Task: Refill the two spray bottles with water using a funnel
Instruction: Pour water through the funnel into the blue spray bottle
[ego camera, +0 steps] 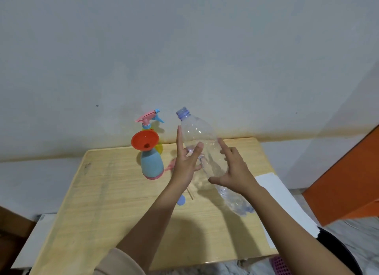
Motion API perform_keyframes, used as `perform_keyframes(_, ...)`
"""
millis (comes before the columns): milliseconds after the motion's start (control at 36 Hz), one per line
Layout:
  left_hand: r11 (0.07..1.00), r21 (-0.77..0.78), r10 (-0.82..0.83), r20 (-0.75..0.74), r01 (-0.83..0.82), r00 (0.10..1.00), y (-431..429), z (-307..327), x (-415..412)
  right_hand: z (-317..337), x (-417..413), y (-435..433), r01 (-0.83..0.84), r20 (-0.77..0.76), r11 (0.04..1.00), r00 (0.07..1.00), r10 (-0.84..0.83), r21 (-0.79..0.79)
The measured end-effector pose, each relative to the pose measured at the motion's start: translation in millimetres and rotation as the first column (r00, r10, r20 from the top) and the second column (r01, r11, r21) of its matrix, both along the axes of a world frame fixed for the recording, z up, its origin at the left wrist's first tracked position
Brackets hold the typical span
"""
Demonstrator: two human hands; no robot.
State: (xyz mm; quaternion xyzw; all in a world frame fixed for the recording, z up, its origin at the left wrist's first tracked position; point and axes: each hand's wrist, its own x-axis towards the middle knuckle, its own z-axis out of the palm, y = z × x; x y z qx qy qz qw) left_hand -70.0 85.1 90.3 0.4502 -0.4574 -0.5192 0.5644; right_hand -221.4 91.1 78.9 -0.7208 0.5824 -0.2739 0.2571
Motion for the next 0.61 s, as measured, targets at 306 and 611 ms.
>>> perform_keyframes(306,0.96,-0.146,-0.152,0.437,0.237,0.886,-10.0,19.3,-62.9,-21.4,-36.9,-15.2,0.208,0.272,0.975,0.946,-0.179,-0.083)
perform_keyframes(611,0.938,-0.129,-0.23,0.464,0.323,0.855,-8.4,3.6,-83.3,-45.2,-56.7,-21.4,0.24,0.333,0.969,0.919,-0.209,-0.055)
